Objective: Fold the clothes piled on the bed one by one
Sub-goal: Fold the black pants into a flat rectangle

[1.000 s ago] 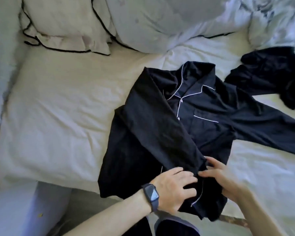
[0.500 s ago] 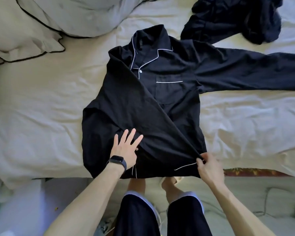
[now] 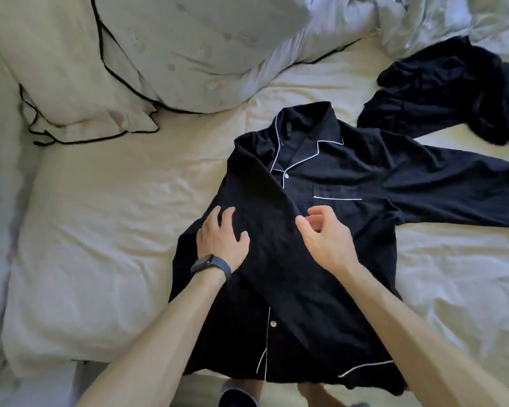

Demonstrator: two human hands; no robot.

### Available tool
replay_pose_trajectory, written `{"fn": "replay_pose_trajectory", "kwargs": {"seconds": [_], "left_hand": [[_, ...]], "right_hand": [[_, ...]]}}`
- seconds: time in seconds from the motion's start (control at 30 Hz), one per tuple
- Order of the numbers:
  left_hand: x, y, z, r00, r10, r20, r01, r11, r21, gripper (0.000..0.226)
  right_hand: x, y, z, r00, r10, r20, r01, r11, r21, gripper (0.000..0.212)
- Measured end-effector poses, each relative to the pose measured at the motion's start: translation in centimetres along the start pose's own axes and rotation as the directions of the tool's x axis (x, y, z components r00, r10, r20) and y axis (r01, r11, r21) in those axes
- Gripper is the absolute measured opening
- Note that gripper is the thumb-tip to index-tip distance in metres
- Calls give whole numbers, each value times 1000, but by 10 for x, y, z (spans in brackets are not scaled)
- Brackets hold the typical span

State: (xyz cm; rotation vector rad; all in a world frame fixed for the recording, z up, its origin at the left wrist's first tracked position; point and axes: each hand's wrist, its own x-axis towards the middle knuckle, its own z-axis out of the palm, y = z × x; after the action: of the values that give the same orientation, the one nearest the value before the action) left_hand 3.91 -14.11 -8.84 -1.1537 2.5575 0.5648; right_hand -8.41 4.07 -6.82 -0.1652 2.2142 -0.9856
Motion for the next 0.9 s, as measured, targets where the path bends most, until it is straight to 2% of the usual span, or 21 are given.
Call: {"fn": "replay_pose_trajectory", "kwargs": {"seconds": [0.07, 0.17, 0.23, 0.27, 0.3, 0.33, 0.37, 0.43, 0.53, 0.6, 0.67, 0.7, 0.8, 0.9], "left_hand": [[33, -9, -4, 999, -47, -20, 47, 999, -18, 67], [62, -36, -2, 999, -25, 21, 24, 999, 37, 71], [67, -62, 3, 999, 28, 46, -31, 998, 53, 71], [66, -74, 7, 997, 48, 52, -51, 997, 50, 69], [65, -86, 9, 997, 56, 57, -58, 997, 41, 68], [63, -95, 12, 996, 61, 61, -63, 997, 33, 66], [62, -104, 14, 996, 70, 63, -72, 997, 31, 64], [63, -117, 17, 994, 92, 65, -94, 995, 26, 58], [68, -129, 17, 992, 105, 68, -105, 994, -1, 52], [72, -131, 15, 991, 99, 87, -96, 995, -37, 49], [77, -128, 9, 990, 80, 117, -73, 995, -64, 45], [80, -125, 6, 988, 67, 138, -58, 996, -64, 42], [101, -108, -15, 983, 15, 182, 15, 986, -165, 39], [137, -68, -44, 993, 10, 118, 33, 932, -362, 46]], "right_hand": [[45, -38, 18, 1000, 29, -6, -29, 1000, 6, 55], [110, -84, 41, 988, 155, -3, -155, 984, -88, 66], [146, -99, 54, 978, 209, -5, -206, 961, -185, 56], [160, -107, 59, 976, 216, -26, -217, 959, -182, 41], [174, -116, 65, 972, 228, -55, -233, 966, -113, 24], [187, -127, 69, 966, 248, -71, -245, 968, 49, 18], [198, -140, 72, 956, 285, -69, -262, 935, 239, 17], [215, -168, 72, 956, 294, -14, -242, 811, 532, 1], [232, -197, 70, 974, 165, 153, -225, 709, 668, 25], [231, -201, 69, 970, 148, 193, -242, 668, 703, 31], [223, -190, 67, 973, 196, 124, -225, 673, 704, 26], [215, -181, 66, 970, 237, 44, -204, 710, 673, 21], [188, -144, 63, 935, 271, -229, -149, 886, 439, 12], [162, -106, 62, 903, 224, -366, -135, 958, 253, 12]]}}
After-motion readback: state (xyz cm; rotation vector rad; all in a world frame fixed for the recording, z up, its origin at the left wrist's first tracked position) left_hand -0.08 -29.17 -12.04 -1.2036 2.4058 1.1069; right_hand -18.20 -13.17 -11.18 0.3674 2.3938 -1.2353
